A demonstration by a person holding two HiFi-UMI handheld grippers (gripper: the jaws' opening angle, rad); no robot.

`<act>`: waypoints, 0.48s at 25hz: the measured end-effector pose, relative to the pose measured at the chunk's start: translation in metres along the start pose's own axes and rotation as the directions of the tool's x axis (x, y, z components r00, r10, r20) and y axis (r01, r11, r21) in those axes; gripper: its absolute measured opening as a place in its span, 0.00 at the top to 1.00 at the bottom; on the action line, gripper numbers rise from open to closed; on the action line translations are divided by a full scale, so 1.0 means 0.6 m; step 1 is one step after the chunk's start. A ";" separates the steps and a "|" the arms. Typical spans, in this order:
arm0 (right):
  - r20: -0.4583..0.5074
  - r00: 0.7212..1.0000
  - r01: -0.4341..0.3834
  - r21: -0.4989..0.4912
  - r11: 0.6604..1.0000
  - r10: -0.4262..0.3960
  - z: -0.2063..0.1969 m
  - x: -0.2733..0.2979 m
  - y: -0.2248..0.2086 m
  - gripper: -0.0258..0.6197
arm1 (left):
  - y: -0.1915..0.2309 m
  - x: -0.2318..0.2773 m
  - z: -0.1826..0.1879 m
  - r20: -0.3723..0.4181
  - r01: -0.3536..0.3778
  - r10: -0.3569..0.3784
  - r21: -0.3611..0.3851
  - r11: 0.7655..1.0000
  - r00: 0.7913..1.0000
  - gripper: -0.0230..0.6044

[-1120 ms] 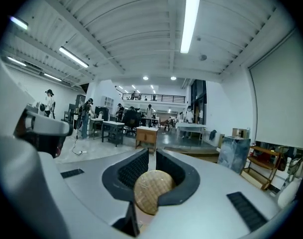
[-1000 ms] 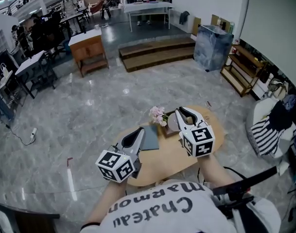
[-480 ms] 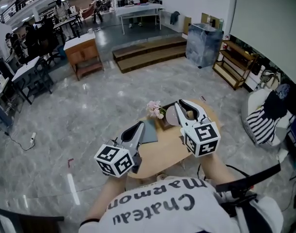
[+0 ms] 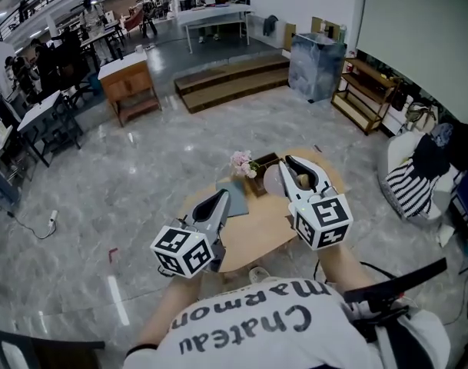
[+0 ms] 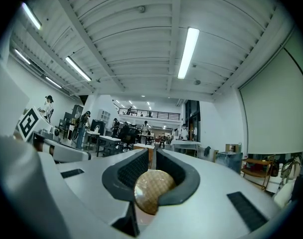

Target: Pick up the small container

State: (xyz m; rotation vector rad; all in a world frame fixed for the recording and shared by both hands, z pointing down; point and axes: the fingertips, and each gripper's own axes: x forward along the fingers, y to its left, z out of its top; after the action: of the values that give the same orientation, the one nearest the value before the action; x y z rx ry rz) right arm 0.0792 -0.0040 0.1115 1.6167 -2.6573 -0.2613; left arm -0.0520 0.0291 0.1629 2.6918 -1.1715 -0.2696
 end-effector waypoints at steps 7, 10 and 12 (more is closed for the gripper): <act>0.004 1.000 0.022 -0.003 1.000 -0.022 -0.004 -0.033 -0.003 0.88 | -0.026 -0.007 -0.004 0.005 0.019 -0.019 0.005 1.000 1.000 0.94; 0.012 1.000 0.028 -0.005 1.000 -0.028 0.001 -0.044 -0.005 0.88 | -0.037 -0.006 -0.004 0.001 0.029 -0.029 0.015 0.999 1.000 0.94; 0.016 0.999 0.032 -0.005 0.999 -0.032 0.004 -0.050 -0.002 0.88 | -0.042 -0.008 -0.003 0.002 0.035 -0.035 0.020 0.999 0.999 0.94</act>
State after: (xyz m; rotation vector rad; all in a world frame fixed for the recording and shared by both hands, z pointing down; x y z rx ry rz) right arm 0.0943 0.0224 0.1110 1.6641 -2.6416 -0.2836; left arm -0.0372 0.0500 0.1589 2.7324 -1.1340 -0.2678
